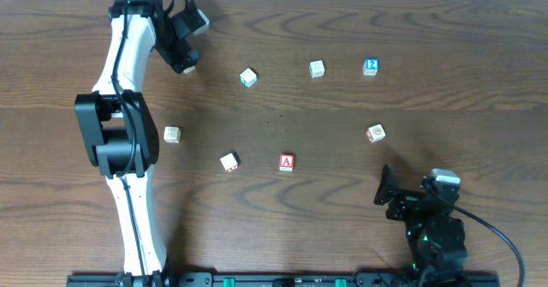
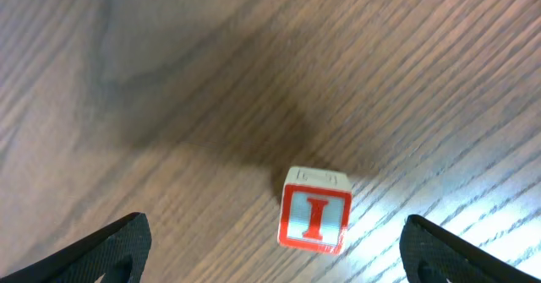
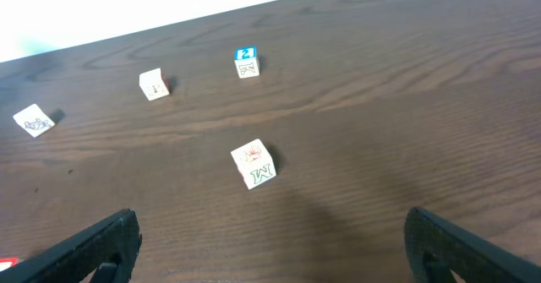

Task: Spell out Ai2
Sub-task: 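Move left gripper over the red 'I' block at back left, then lower left gripper and close on the red 'I' block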

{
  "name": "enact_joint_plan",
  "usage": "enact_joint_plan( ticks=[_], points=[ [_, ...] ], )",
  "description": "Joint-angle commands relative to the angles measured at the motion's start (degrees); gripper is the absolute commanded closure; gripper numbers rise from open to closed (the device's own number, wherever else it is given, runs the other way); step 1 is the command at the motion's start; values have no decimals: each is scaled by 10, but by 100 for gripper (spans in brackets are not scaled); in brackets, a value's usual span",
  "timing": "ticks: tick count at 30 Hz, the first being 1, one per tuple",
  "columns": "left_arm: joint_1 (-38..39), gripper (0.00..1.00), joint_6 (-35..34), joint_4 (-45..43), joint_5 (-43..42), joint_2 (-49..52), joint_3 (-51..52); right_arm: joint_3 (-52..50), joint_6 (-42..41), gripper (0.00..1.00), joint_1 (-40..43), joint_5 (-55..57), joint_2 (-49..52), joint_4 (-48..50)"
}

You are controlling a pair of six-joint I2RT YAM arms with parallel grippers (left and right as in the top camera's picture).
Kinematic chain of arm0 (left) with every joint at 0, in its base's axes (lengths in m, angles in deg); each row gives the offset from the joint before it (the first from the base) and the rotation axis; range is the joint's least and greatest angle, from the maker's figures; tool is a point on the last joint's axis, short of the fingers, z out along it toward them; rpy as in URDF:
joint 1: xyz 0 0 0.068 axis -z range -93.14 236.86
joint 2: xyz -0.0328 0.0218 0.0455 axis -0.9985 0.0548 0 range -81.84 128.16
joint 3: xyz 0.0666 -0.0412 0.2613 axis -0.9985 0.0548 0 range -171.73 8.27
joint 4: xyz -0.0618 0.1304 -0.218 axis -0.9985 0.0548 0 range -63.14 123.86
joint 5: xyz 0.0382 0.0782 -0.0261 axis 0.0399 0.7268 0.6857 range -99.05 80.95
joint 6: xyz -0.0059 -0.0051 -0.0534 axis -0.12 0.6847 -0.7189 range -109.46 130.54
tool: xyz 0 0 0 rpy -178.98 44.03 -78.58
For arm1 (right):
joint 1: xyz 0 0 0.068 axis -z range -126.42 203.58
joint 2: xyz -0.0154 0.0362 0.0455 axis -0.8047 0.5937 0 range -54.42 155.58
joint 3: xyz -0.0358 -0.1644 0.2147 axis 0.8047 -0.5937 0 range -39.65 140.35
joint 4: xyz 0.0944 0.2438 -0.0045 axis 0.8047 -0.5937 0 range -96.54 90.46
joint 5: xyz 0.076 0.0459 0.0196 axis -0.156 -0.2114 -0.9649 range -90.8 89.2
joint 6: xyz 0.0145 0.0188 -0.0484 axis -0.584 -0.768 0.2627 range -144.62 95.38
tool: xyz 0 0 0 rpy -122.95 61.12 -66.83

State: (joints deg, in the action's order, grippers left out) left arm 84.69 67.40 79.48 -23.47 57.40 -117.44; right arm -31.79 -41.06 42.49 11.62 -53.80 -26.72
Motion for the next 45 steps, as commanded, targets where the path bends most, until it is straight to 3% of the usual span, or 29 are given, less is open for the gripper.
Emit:
enact_joint_plan(
  ticks=[1, 15, 21, 45],
  points=[
    [-5, 5, 2, 19, -14, 27, -17, -2, 4, 1, 3, 2, -3, 0],
    [-4, 5, -21, 27, -19, 27, -17, -2, 4, 1, 3, 2, -3, 0],
    [-4, 5, -64, 33, -22, 27, -17, -2, 4, 1, 3, 2, -3, 0],
    [-3, 5, -63, -17, -37, 27, -17, -2, 4, 1, 3, 2, -3, 0]
  ],
)
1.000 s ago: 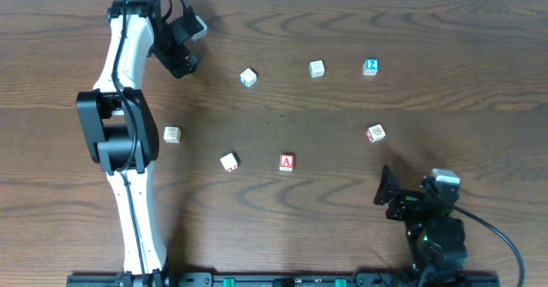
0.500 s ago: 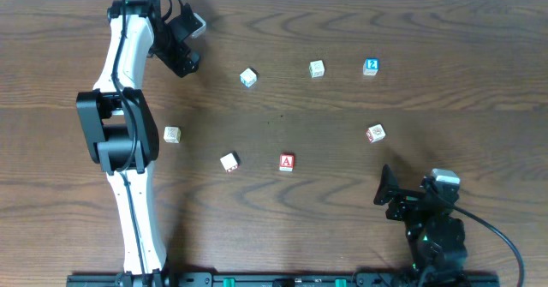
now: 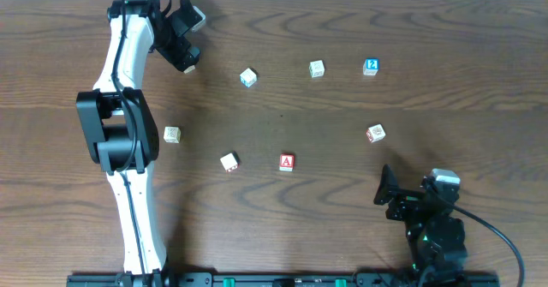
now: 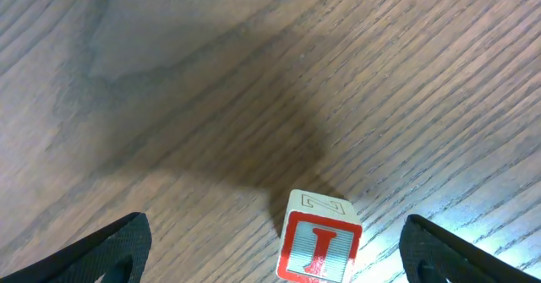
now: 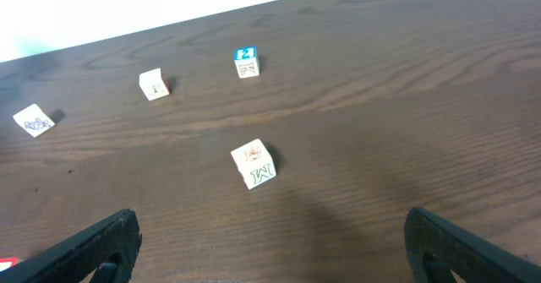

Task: Spell out Ai2
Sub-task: 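Lower left gripper and close on the red 'I' block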

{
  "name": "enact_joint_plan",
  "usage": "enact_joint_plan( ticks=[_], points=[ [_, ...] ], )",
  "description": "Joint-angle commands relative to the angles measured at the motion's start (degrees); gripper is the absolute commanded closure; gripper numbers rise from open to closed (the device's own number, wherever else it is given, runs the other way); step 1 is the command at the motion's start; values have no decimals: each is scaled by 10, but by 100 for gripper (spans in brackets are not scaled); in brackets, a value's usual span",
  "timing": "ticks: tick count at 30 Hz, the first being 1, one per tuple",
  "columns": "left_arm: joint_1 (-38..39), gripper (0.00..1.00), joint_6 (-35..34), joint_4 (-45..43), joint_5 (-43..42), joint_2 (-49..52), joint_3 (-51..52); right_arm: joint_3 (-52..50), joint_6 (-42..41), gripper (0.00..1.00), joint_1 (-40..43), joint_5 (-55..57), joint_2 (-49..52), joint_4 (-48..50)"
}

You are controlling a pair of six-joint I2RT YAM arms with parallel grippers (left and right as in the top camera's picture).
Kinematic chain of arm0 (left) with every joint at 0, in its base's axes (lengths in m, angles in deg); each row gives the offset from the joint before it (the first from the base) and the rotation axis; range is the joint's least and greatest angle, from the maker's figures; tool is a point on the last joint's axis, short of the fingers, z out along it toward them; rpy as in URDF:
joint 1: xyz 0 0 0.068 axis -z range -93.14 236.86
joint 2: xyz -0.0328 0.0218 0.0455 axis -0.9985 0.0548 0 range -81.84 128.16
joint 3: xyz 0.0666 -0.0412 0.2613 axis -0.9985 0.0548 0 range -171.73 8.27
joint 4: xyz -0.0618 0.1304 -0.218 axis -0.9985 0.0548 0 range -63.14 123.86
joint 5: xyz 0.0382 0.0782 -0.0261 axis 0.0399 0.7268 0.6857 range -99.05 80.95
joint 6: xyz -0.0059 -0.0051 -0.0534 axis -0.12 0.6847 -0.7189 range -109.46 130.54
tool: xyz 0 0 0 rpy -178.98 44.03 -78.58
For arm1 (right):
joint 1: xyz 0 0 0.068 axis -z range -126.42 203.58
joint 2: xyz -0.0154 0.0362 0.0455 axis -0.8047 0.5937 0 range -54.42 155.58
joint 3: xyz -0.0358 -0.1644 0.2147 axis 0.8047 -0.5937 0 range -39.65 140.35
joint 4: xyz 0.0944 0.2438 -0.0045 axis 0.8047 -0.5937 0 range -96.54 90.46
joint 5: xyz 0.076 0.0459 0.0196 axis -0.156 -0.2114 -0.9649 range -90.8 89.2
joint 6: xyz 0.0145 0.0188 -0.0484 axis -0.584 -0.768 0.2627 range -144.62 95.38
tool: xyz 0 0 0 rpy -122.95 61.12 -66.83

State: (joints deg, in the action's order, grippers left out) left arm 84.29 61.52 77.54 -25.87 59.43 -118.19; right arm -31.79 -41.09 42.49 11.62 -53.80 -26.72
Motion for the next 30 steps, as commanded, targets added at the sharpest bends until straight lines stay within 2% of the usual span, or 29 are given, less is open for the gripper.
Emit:
enact_joint_plan(
  ticks=[1, 17, 30],
  points=[
    [1, 5, -5, 5, -13, 7, -10, -2, 5, 1, 3, 2, -3, 0],
    [1, 5, -17, 33, -14, 9, 11, -2, 5, 1, 3, 2, -3, 0],
    [2, 5, -17, 21, -6, 19, 37, -2, 5, 1, 3, 2, -3, 0]
  ],
)
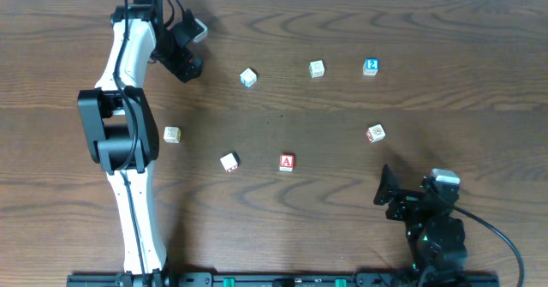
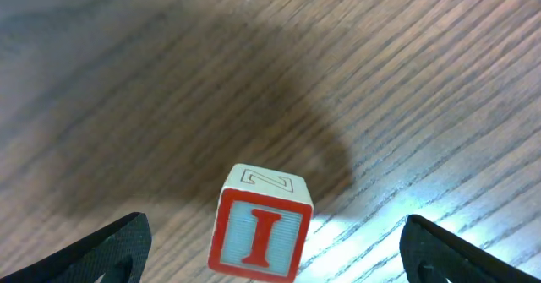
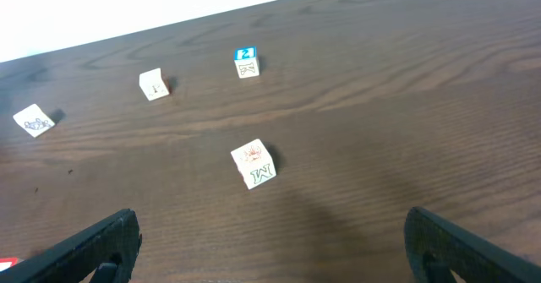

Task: Spell out Ai2
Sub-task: 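Lower left gripper and close on the red 'I' block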

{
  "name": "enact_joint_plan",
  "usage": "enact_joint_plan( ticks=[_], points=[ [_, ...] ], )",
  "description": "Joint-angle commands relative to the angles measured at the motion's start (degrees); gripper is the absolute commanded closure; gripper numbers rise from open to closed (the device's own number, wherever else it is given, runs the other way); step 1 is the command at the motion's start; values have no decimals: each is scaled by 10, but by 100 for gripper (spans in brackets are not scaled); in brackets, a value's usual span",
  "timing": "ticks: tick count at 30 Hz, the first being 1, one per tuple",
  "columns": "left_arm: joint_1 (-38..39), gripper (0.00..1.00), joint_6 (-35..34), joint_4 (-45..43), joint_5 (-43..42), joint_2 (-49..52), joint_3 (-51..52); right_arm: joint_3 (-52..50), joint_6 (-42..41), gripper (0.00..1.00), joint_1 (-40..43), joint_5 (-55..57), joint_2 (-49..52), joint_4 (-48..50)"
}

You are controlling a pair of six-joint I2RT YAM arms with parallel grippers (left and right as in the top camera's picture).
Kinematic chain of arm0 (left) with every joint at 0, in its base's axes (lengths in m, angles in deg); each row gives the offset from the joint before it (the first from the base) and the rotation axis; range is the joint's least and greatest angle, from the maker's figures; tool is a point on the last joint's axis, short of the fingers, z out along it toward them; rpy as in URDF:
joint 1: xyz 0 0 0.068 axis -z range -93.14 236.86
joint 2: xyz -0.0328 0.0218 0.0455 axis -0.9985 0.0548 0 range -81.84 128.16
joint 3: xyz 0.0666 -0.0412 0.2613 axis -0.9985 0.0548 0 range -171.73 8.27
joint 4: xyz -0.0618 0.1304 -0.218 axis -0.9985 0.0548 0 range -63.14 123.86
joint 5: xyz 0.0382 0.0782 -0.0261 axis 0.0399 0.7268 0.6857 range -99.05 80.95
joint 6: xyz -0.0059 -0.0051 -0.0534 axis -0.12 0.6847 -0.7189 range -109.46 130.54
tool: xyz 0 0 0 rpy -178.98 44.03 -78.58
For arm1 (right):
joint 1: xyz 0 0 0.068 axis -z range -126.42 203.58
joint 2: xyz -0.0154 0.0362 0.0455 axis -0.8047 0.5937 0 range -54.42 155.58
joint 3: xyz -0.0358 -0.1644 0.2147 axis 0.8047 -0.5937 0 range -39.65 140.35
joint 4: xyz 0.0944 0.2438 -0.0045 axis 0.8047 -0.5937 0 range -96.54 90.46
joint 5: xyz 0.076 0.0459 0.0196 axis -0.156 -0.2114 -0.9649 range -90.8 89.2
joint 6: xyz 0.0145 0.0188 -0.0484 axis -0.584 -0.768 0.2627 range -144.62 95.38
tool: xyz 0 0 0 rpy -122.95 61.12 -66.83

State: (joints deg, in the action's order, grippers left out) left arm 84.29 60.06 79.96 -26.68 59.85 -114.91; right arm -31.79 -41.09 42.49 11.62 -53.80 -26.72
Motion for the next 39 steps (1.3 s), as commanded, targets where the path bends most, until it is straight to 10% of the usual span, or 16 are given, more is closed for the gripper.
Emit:
enact_joint_plan(
  ticks=[1, 7, 39],
  points=[
    [2, 5, -3, -8, 2, 15, 5, -2, 5, 1, 3, 2, -3, 0],
    [2, 0, -16, -25, 2, 15, 5, -2, 5, 1, 3, 2, -3, 0],
    [2, 56, -20, -19, 2, 15, 5, -2, 5, 1, 3, 2, -3, 0]
  ],
)
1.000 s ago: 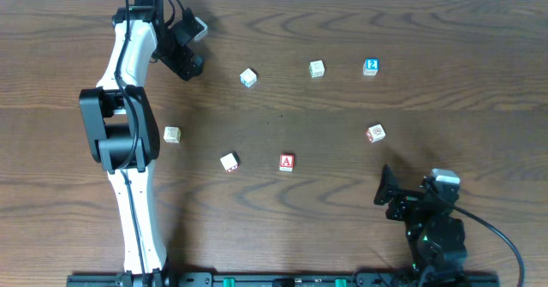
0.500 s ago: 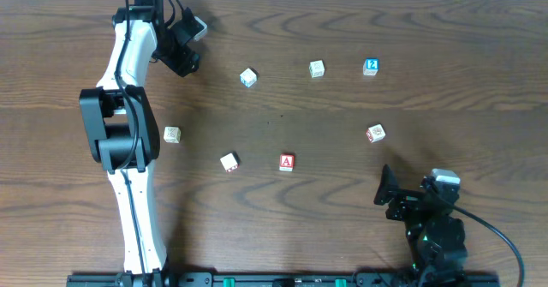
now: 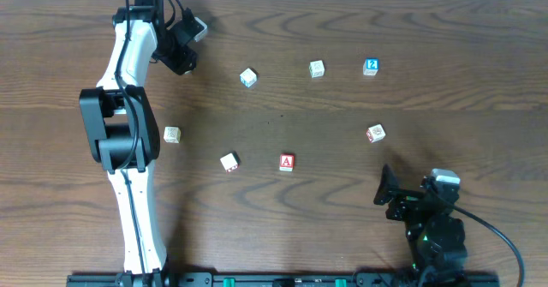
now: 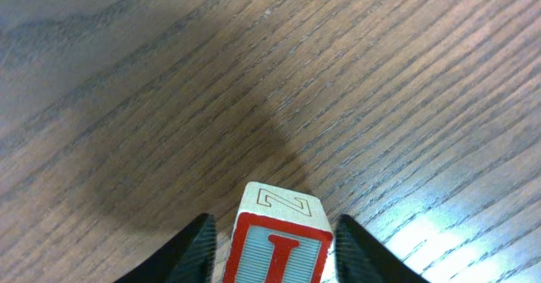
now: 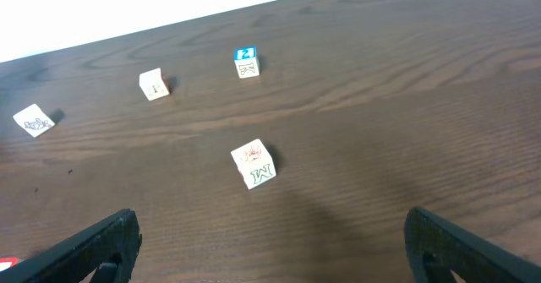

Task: Spell out Ai2
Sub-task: 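Lower left gripper and close on the red 'I' block, then carry the 'I' block right and set it down mid-table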

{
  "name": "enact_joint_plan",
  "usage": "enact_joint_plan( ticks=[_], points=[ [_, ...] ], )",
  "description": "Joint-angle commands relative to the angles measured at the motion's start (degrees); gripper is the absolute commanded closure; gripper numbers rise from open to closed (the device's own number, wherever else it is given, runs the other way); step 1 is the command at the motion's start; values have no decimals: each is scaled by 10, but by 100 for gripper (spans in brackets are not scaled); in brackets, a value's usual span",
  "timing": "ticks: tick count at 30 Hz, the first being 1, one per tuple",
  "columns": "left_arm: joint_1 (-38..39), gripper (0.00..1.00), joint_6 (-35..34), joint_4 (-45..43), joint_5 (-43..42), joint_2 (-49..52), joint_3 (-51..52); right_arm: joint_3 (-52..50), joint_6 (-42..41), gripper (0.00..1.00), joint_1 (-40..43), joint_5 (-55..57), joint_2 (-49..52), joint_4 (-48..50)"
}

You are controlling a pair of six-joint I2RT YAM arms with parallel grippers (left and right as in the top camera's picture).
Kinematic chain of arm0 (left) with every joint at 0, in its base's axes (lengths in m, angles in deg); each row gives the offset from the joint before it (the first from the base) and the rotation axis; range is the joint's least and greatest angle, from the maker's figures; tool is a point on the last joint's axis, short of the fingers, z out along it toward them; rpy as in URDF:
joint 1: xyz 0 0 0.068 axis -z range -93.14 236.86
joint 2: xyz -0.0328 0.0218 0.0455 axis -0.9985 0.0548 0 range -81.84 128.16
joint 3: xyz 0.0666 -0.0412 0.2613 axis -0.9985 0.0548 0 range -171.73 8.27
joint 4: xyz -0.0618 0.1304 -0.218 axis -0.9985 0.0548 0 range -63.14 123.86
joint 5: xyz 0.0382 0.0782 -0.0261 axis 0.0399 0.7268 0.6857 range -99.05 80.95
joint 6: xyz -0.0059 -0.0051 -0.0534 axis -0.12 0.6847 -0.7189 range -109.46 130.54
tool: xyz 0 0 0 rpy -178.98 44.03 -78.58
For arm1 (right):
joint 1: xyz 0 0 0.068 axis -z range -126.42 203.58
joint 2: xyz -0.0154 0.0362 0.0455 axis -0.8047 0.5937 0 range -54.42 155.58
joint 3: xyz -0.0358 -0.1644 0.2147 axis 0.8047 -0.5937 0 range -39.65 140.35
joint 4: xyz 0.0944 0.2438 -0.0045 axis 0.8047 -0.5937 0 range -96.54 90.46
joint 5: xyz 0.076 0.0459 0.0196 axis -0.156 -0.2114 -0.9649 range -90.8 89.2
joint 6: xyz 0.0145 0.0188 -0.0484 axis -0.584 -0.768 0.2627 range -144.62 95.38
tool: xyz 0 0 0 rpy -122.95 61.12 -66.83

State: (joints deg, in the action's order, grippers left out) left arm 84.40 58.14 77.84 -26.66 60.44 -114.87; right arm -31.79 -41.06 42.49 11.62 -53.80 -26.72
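The red-framed I block (image 4: 275, 247) sits on the wood table between the fingers of my left gripper (image 4: 275, 253), which is shut on it at the far left of the table. In the overhead view the left gripper (image 3: 181, 61) hides that block. The red A block (image 3: 287, 162) lies mid-table toward the front. The blue 2 block (image 3: 370, 66) rests at the far right, also seen as the 2 block (image 5: 245, 62). My right gripper (image 5: 275, 258) stands open near the front right, nothing between its fingers.
Other letter blocks lie scattered: one with blue marks (image 3: 248, 78), a pale one (image 3: 317, 68), an M block (image 3: 375, 133), one (image 3: 172, 134) beside the left arm, and one (image 3: 229, 161) left of the A. The left arm (image 3: 120, 133) runs down the table's left side.
My left gripper's fingers, wide apart either side of the I block before, now stand against its two sides. The block sits lower in the wrist view. The right arm is unchanged.
My left gripper hung open over the I block at the far left. Across the following moments the block appeared larger and more centred between the open fingers. Now the fingers are shut on it. The right gripper and the other blocks stayed where they were.
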Motion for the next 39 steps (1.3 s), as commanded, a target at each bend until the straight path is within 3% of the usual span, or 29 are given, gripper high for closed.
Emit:
enact_joint_plan(
  ticks=[1, 16, 23, 30, 35, 39],
  points=[
    [1, 57, -1, 2, 2, 9, 4, -2, 4, 1, 3, 2, -3, 0],
    [1, 69, -5, 4, 3, 9, 4, -2, 4, 1, 3, 2, -3, 0],
    [2, 76, -37, 4, 43, 9, 4, -2, 4, 1, 3, 2, -3, 0],
    [2, 87, -145, -12, 51, 9, 3, -2, 4, 1, 3, 2, -3, 0],
    [2, 94, -268, -20, 51, 8, -9, -2, 4, 1, 3, 2, -3, 0],
    [3, 94, -387, -6, 51, -4, -38, -2, 4, 1, 3, 2, -3, 0]
  ],
)
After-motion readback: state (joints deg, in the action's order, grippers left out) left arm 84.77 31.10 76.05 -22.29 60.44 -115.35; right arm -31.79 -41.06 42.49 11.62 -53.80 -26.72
